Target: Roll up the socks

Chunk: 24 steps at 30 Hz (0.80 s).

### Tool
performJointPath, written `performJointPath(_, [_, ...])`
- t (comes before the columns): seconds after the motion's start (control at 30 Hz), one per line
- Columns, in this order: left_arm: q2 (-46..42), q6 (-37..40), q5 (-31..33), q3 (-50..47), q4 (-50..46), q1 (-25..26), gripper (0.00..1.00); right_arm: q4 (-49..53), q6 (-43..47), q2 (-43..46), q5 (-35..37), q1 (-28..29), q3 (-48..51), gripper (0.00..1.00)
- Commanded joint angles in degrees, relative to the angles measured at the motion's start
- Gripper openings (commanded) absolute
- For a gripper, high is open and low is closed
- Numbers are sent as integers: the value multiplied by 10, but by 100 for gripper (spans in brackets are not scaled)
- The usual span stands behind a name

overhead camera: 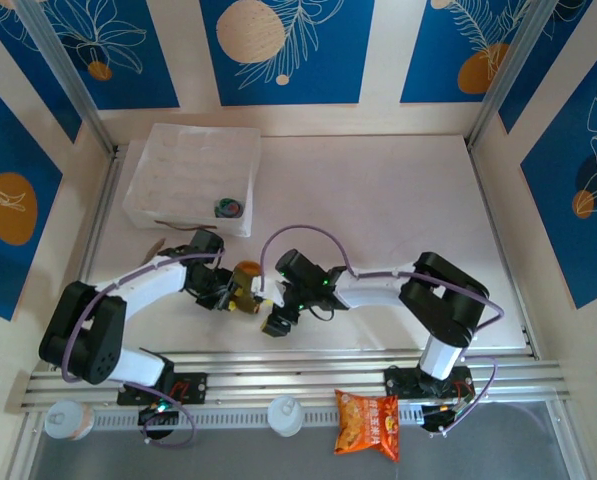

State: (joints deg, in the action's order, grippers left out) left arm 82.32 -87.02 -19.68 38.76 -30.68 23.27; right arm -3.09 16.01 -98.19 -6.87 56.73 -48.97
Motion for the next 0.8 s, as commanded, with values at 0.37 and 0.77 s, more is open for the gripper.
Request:
performJointPath(0.37, [125,11,33,-26,-161,-32,5,-46,215,-25,172,75,-45,76])
performJointPath(0.77, [122,25,33,-9,-165,-34,4,-1,179,-114,199,72,-107,39])
